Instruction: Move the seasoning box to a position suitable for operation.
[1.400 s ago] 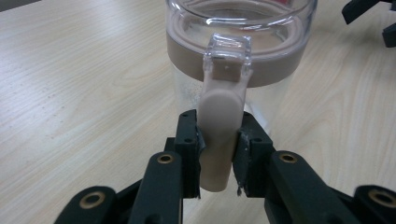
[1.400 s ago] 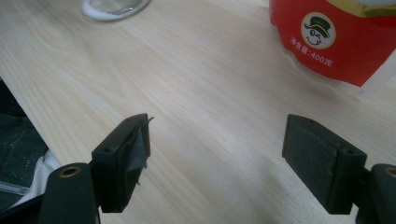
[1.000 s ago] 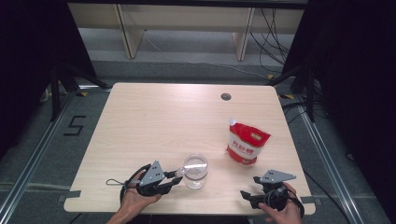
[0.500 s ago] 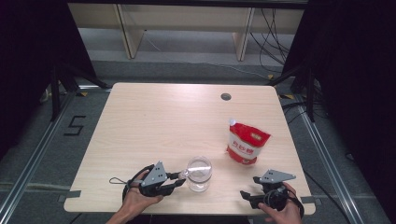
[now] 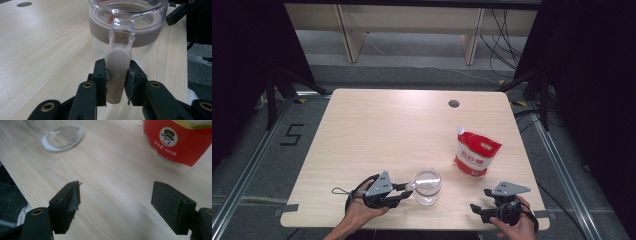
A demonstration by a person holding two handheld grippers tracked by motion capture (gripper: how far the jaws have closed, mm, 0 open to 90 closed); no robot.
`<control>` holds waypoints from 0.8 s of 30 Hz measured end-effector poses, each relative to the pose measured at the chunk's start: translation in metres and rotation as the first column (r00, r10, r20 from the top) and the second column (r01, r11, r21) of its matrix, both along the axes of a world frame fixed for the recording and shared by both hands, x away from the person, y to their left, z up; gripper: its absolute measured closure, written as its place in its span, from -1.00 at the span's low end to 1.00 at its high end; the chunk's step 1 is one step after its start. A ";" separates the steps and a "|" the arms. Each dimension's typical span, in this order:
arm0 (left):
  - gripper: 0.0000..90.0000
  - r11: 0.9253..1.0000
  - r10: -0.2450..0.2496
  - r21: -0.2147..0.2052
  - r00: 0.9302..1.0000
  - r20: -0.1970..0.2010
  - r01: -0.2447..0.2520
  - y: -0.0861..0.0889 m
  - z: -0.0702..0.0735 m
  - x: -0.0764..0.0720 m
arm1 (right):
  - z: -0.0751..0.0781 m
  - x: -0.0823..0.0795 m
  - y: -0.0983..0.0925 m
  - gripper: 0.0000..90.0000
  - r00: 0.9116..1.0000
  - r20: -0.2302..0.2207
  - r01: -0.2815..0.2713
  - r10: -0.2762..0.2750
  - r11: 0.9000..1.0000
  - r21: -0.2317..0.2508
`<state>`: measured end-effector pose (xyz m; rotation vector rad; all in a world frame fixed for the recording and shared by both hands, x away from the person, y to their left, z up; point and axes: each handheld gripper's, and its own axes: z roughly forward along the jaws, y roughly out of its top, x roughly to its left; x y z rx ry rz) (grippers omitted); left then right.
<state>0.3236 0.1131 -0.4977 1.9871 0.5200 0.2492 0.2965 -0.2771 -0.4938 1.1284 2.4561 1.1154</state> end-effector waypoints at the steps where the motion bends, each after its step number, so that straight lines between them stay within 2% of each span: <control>1: 0.42 1.000 0.013 -0.002 1.000 -0.008 -0.013 0.000 0.000 -0.001 | 0.000 -0.001 0.001 -0.46 1.000 -0.004 0.007 -0.007 1.000 0.011; 2: 0.27 1.000 0.021 0.000 1.000 -0.015 -0.021 0.000 0.001 -0.002 | 0.000 -0.001 0.001 -0.46 1.000 0.006 0.019 -0.019 1.000 0.009; 4: 0.13 1.000 0.026 0.009 0.999 -0.018 -0.026 0.002 0.003 -0.003 | 0.000 -0.001 0.001 -0.46 1.000 -0.013 0.016 -0.016 1.000 0.012; 6: 0.05 0.999 0.045 -0.004 0.998 -0.036 -0.045 0.004 0.007 -0.007 | 0.000 -0.001 0.000 -0.46 1.000 -0.008 0.017 -0.017 1.000 0.014; 7: 0.02 0.999 0.048 -0.011 0.998 -0.042 -0.049 0.006 0.009 -0.009 | 0.000 0.001 -0.001 -0.46 1.000 0.011 0.007 -0.007 1.000 0.004; 8: -0.03 0.999 0.050 -0.009 0.998 -0.033 -0.051 0.008 0.011 -0.010 | 0.000 0.001 -0.001 -0.46 1.000 0.009 0.007 -0.007 1.000 0.004; 9: -0.07 0.997 0.071 -0.028 0.996 -0.062 -0.073 0.008 0.013 -0.012 | 0.000 0.001 -0.001 -0.46 1.000 0.012 0.004 -0.004 1.000 0.003; 12: -0.25 0.995 0.094 -0.033 0.991 -0.092 -0.097 0.012 0.017 -0.013 | -0.001 0.002 -0.001 -0.46 1.000 0.013 0.001 -0.001 1.000 0.004; 13: -0.28 0.992 0.108 -0.051 0.989 -0.105 -0.114 0.013 0.019 -0.013 | -0.001 0.002 -0.001 -0.46 1.000 0.013 0.002 -0.002 1.000 0.005; 15: -0.32 0.988 0.131 -0.059 0.983 -0.126 -0.139 0.016 0.023 -0.014 | 0.000 0.001 -0.002 -0.47 1.000 0.013 0.005 -0.006 1.000 0.006; 16: -0.35 0.987 0.126 -0.078 0.982 -0.138 -0.137 0.016 0.023 -0.013 | 0.000 -0.001 0.000 -0.46 1.000 -0.011 0.024 -0.024 1.000 0.019; 17: -0.35 0.984 0.144 -0.081 0.978 -0.150 -0.157 0.016 0.026 -0.014 | -0.001 0.001 -0.001 -0.46 1.000 0.010 0.013 -0.013 1.000 0.012; 18: -0.37 0.985 0.138 -0.087 0.979 -0.149 -0.152 0.016 0.027 -0.014 | -0.001 0.000 -0.001 -0.47 1.000 0.004 0.017 -0.017 1.000 0.016; 20: -0.39 0.985 0.147 -0.073 0.978 -0.148 -0.159 0.016 0.031 -0.015 | 0.000 0.000 -0.001 -0.47 1.000 -0.001 0.007 -0.007 1.000 0.017; 22: -0.39 0.985 0.144 -0.075 0.979 -0.146 -0.156 0.015 0.034 -0.016 | -0.001 0.001 -0.001 -0.47 1.000 0.015 -0.009 0.008 1.000 0.010; 24: -0.38 0.985 0.144 -0.071 0.979 -0.146 -0.155 0.015 0.035 -0.017 | -0.001 0.001 -0.001 -0.47 1.000 0.009 -0.010 0.010 1.000 0.012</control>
